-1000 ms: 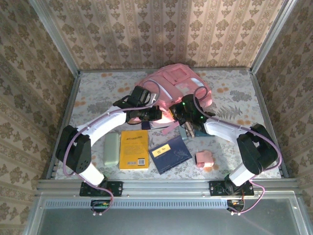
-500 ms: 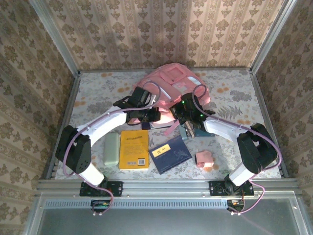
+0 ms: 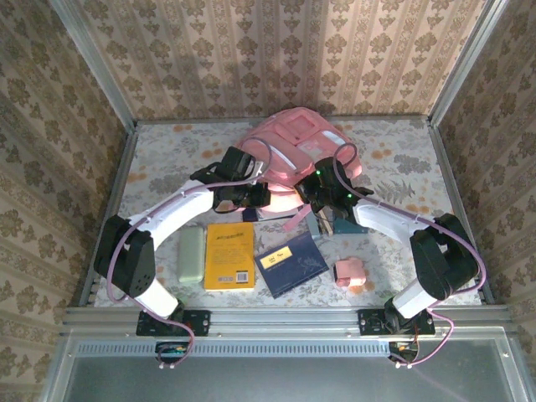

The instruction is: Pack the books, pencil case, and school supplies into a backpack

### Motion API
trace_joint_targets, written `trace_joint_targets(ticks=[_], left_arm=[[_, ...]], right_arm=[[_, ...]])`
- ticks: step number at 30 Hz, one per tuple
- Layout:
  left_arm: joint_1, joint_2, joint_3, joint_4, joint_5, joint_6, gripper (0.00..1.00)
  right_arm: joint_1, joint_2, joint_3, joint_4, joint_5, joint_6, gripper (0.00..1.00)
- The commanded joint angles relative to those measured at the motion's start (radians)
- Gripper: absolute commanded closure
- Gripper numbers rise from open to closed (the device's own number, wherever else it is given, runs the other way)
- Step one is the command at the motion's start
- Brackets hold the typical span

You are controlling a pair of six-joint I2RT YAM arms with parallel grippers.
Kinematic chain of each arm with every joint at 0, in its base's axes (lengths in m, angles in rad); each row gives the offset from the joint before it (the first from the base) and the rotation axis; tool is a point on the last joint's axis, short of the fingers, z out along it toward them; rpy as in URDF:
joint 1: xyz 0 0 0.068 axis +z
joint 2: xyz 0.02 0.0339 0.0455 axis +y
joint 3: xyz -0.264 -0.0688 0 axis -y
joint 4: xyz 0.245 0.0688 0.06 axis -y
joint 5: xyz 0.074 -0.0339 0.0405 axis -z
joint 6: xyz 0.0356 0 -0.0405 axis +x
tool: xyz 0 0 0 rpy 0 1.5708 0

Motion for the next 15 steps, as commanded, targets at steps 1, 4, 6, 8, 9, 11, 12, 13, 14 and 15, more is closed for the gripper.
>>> trace_joint_targets(ticks=[1,4,6,8,9,11,12,13,14,15], left_arm=[[0.012,-0.064,0.06,-0.033,0.014,0.023,1.0],[0.011,-0.054,0.084,-0.029,0.026,0.018,1.0],[0.01,-0.041,0.103,-0.024,0.04,0.013,1.0],[0.006,-0.03,0.127,-0.022,0.048,0.007,1.0],[0.002,-0.025,0.139,-0.022,0.051,0.004,1.0],[-0.004,-0.015,0.16,-0.021,0.056,-0.001,1.0],[-0.008,-0.01,0.17,-0.021,0.057,-0.005,1.0],[-0.011,-0.009,0.176,-0.018,0.06,-0.009,1.0],[-0.013,-0.006,0.18,-0.015,0.064,-0.014,1.0],[-0.017,-0.004,0.184,-0.01,0.068,-0.019,1.0]], right_arm=[[-0.04,-0.022,-0.036,-0.007,0.027,-0.029,0.91],[-0.031,-0.043,-0.013,-0.057,-0.001,-0.033,0.57],[-0.02,-0.069,-0.015,-0.067,-0.005,-0.025,0.49],[-0.01,-0.096,-0.025,-0.066,-0.006,-0.001,0.45],[-0.004,-0.107,-0.031,-0.062,-0.006,0.013,0.44],[0.008,-0.127,-0.046,-0.045,-0.002,0.041,0.36],[0.016,-0.134,-0.053,-0.034,0.003,0.054,0.31],[0.025,-0.137,-0.059,-0.023,0.01,0.064,0.28],[0.033,-0.137,-0.063,-0.012,0.018,0.072,0.26],[0.04,-0.134,-0.068,0.0,0.027,0.087,0.23]])
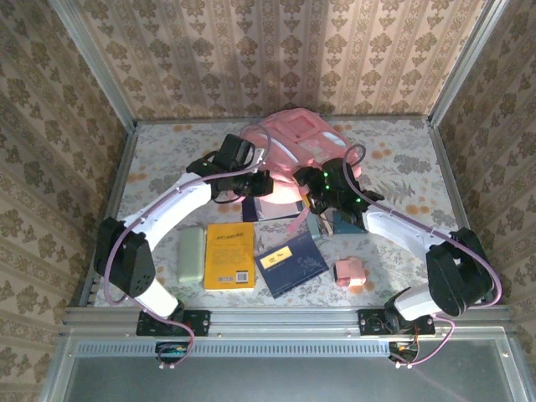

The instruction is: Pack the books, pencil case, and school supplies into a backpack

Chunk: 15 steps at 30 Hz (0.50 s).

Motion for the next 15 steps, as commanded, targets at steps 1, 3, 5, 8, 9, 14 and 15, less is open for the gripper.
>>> trace_joint_targets(ticks=[1,3,5,8,9,14,15], left_arm=[[-0.016,-0.005,0.054,0.042,0.049,-0.018,1.0],[-0.022,-0.004,0.057,0.047,0.052,-0.026,1.0],[-0.028,-0.006,0.059,0.049,0.054,-0.031,1.0],[-0.039,-0.01,0.057,0.054,0.055,-0.039,1.0],[-0.041,-0.012,0.057,0.056,0.055,-0.042,1.0],[-0.048,-0.021,0.051,0.07,0.061,-0.054,1.0],[-0.048,-0.023,0.05,0.071,0.061,-0.054,1.0]], right_arm=[[0.025,-0.008,-0.032,0.046,0.037,0.06,0.22],[0.033,0.016,-0.038,0.095,0.043,0.085,0.17],[0.034,0.048,-0.032,0.13,0.049,0.101,0.16],[0.034,0.101,-0.013,0.186,0.07,0.118,0.15],[0.034,0.121,-0.002,0.199,0.078,0.118,0.15],[0.034,0.226,0.035,0.265,0.089,0.128,0.35],[0.034,0.244,0.038,0.28,0.089,0.13,0.44]])
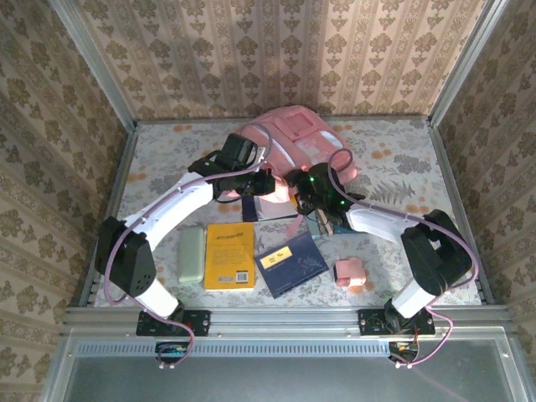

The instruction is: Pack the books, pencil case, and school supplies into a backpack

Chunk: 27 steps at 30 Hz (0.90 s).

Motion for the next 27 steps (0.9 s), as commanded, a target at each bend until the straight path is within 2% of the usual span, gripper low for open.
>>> trace_joint_targets(ticks=[1,4,6,12,27], left_arm=[[-0.03,-0.029,0.038,0.07,0.086,-0.004,1.0],[-0.031,-0.033,0.03,0.065,0.074,0.003,1.0],[-0.03,-0.035,0.026,0.051,0.057,0.016,1.0],[-0.02,-0.043,0.013,-0.004,-0.01,0.07,1.0],[0.056,-0.06,-0.064,-0.004,-0.002,0.085,1.0]], right_arm=[[-0.003,0.075,0.035,0.078,0.051,0.024,0.52],[-0.004,0.093,0.064,0.049,0.052,-0.006,0.84],[-0.005,0.089,0.08,0.015,0.058,-0.026,0.99],[-0.02,0.054,0.06,-0.021,0.075,-0.032,1.0],[-0.061,0.018,0.013,-0.023,0.049,-0.039,1.0]])
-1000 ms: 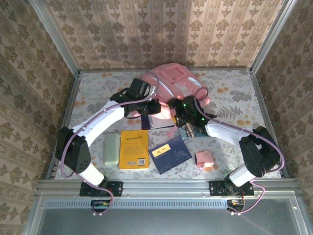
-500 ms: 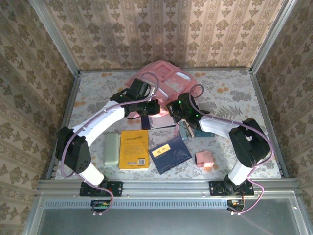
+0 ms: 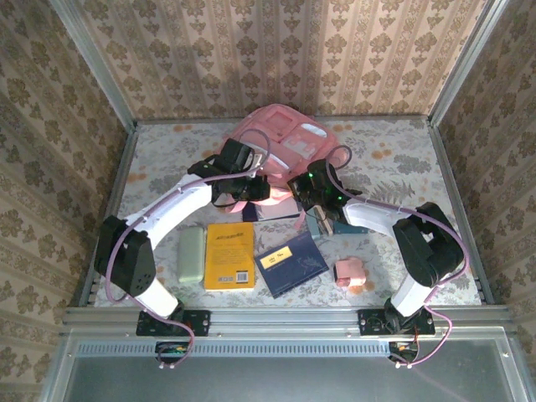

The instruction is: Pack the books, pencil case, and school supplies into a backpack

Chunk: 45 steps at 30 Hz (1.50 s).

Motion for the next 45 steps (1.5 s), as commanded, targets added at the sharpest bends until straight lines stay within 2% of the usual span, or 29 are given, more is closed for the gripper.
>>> trace_joint_targets(ticks=[1,13,20,24,30,31,34,36,41,45], left_arm=[[0.026,-0.064,-0.009,0.018,0.005,0.032,1.0],[0.075,-0.088,-0.03,-0.009,0.014,0.052,1.0],[0.119,-0.106,-0.047,-0.021,0.04,0.059,1.0],[0.132,-0.121,-0.056,-0.022,0.052,0.064,1.0],[0.132,-0.124,-0.065,-0.002,0.094,0.051,1.0],[0.13,-0.126,-0.067,0.01,0.11,0.042,1.0],[0.113,-0.12,-0.062,0.041,0.136,0.011,1.0],[0.095,-0.11,-0.046,0.057,0.138,-0.006,1.0],[0.055,-0.073,0.012,0.073,0.135,-0.032,1.0],[0.027,-0.036,0.056,0.077,0.132,-0.04,1.0]], right_arm=[[-0.033,-0.032,-0.02,-0.024,0.043,-0.023,1.0],[-0.08,-0.053,-0.001,-0.091,0.013,-0.117,1.0],[-0.115,-0.04,0.057,-0.185,-0.026,-0.274,1.0],[-0.119,-0.031,0.107,-0.292,-0.001,-0.357,1.0],[-0.137,-0.006,0.157,-0.332,-0.006,-0.437,1.0],[-0.143,0.001,0.172,-0.344,-0.017,-0.451,0.97],[-0.143,-0.009,0.205,-0.376,-0.021,-0.47,0.6],[-0.139,-0.043,0.218,-0.423,0.005,-0.464,0.46],[-0.138,-0.167,0.179,-0.516,0.024,-0.419,0.37],[-0.136,-0.269,0.09,-0.474,-0.036,-0.314,0.35]])
